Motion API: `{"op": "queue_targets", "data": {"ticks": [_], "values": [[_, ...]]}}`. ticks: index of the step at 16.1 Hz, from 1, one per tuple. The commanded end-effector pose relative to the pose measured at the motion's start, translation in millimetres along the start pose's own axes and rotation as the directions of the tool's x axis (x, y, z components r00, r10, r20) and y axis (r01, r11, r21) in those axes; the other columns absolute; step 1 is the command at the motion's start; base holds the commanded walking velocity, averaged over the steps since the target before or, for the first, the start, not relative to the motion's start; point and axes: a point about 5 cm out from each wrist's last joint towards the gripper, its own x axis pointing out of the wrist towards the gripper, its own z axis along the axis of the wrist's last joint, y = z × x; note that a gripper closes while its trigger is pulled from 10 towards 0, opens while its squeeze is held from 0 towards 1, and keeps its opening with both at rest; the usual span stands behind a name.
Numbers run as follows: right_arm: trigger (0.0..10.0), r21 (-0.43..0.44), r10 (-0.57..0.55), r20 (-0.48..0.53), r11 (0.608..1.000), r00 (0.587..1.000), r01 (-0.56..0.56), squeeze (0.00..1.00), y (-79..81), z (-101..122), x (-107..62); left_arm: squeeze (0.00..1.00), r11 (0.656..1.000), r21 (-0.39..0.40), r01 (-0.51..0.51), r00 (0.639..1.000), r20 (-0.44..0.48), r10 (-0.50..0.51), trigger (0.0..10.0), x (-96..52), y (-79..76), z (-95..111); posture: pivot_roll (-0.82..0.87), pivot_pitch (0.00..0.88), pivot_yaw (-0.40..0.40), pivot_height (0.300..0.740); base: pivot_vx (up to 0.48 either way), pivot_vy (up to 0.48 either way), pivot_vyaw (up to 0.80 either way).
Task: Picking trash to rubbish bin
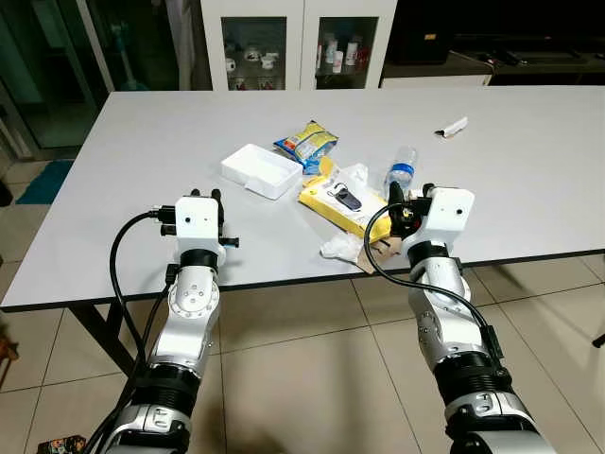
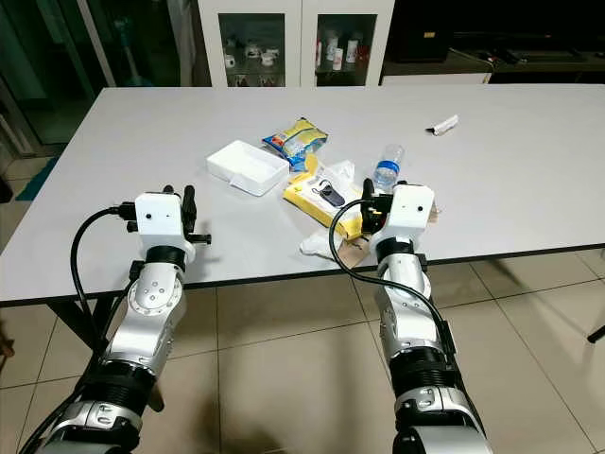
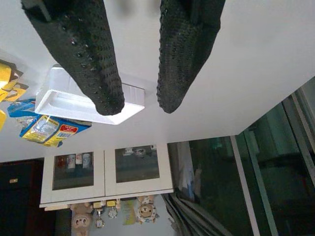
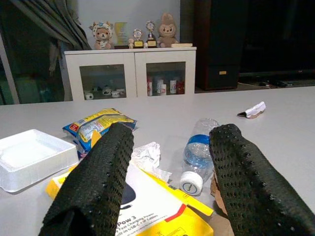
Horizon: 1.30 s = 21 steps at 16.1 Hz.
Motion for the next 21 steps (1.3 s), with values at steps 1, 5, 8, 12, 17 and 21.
{"op": "queue_targets", "data": {"ticks": [1,5,8,12,17,21], "values": [[10.0,-0.001,0.001,-0.004,1.0,1.0,-0.001,0.0,-1.3,0.6,0.3,0.0,1.0,-0.007,0.018,1.0,-0.002,-0.018,10.0,2.1,-3.1,2.4,0.05,0.013,-0.036,0.74,0.0,0.0,0.0],[10.0,0.005,0.008,-0.006,1.0,1.0,-0.008,0.0,1.0,-0.8,-1.1,0.0,1.0,-0.001,0.016,1.0,-0.002,-0.016,10.0,1.7,-1.7,2.4,0.05,0.002,-0.033,0.74,0.203,0.0,0.0],[10.0,0.007,0.009,-0.007,1.0,1.0,-0.009,0.0,1.5,-1.6,-2.1,0.0,1.0,0.002,0.022,1.0,0.003,-0.022,10.0,1.6,-2.4,3.2,0.05,0.0,-0.03,0.74,0.325,0.0,0.0],[10.0,0.006,0.009,-0.008,1.0,1.0,-0.009,0.0,1.4,-1.8,-2.5,0.0,1.0,0.007,0.021,1.0,0.001,-0.021,10.0,3.1,-2.7,3.9,0.05,0.0,-0.031,0.74,0.376,0.0,0.0],[10.0,0.008,0.01,-0.01,1.0,1.0,-0.01,0.0,1.8,-1.8,-2.0,0.0,1.0,0.008,0.016,1.0,-0.002,-0.016,10.0,2.3,-1.5,3.3,0.06,0.009,-0.034,0.74,0.376,0.0,0.0],[10.0,0.009,0.009,-0.01,1.0,1.0,-0.009,0.0,1.9,-2.0,-2.3,0.0,1.0,0.019,0.004,1.0,-0.012,-0.003,10.0,3.8,0.7,2.8,0.05,0.012,-0.031,0.74,0.413,0.0,0.0]]}}
